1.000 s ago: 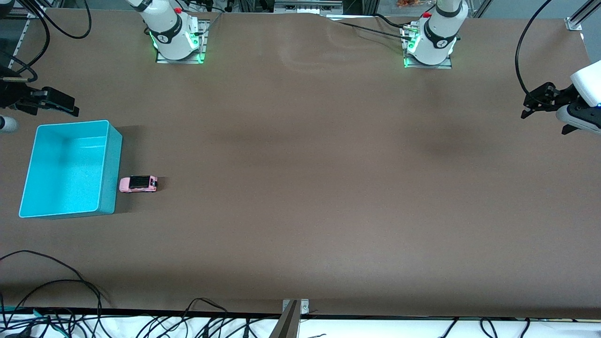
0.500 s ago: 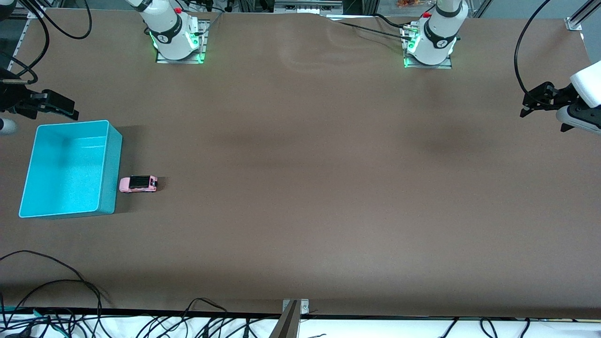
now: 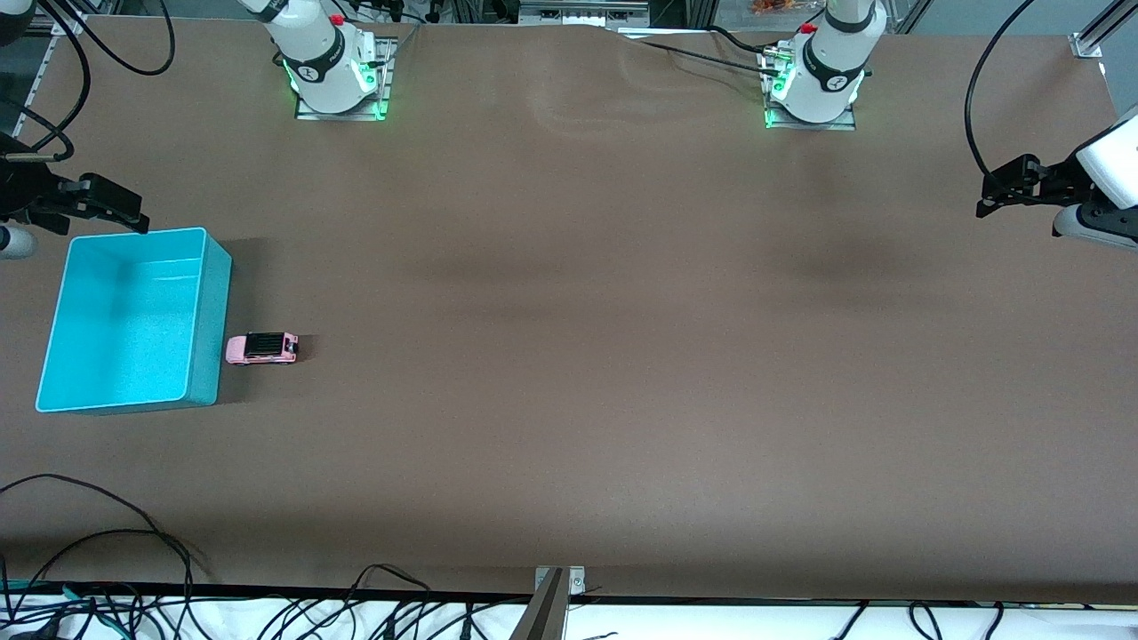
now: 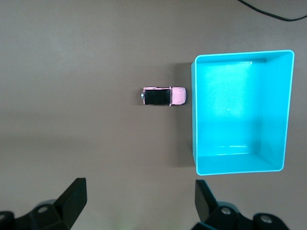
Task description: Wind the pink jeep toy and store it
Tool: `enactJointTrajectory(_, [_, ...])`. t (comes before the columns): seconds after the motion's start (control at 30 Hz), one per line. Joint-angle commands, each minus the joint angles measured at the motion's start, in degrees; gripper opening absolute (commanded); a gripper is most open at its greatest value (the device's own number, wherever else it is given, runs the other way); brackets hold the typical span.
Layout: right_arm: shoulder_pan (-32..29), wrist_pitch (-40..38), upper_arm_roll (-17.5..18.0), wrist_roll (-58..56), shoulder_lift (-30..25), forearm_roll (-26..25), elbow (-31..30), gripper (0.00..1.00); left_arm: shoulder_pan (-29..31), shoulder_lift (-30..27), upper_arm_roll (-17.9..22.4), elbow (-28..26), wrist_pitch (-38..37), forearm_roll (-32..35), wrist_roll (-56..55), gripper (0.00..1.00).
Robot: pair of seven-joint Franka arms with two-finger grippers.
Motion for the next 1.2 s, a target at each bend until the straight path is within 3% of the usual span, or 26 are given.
enactJointTrajectory(0.0, [-0.1, 0.5, 0.1, -0.5, -0.6, 0.5, -0.9, 1.00, 0.0, -0.5, -0.1, 2.9, -2.5, -0.9, -2.2, 1.00])
enactJointTrajectory(0.53, [-0.1, 2.5, 0.3, -0.4, -1.5, 0.6, -5.0, 1.00, -0.1, 0.1, -0.9, 7.0, -3.3, -0.1, -3.3, 1.00])
enactJointTrajectory(0.8, [-0.2, 14.3, 0.6, -2.0, -5.6, 0.5, -17.0, 1.00, 0.6, 0.2, -0.5, 7.3, -3.4, -0.8, -3.5, 1.00])
enactJointTrajectory(1.0, [0.0, 17.8, 1.7, -5.3, -5.2, 0.6, -19.8, 1.00, 1.0, 0.6, -0.5, 7.4, -3.3, -0.8, -3.3, 1.00])
enactJointTrajectory(1.17, [-0.1, 22.0, 1.8, -16.5, -5.1, 0.8, -24.7, 1.00, 1.1, 0.7, -0.5, 7.6, -3.3, -0.8, -3.0, 1.00])
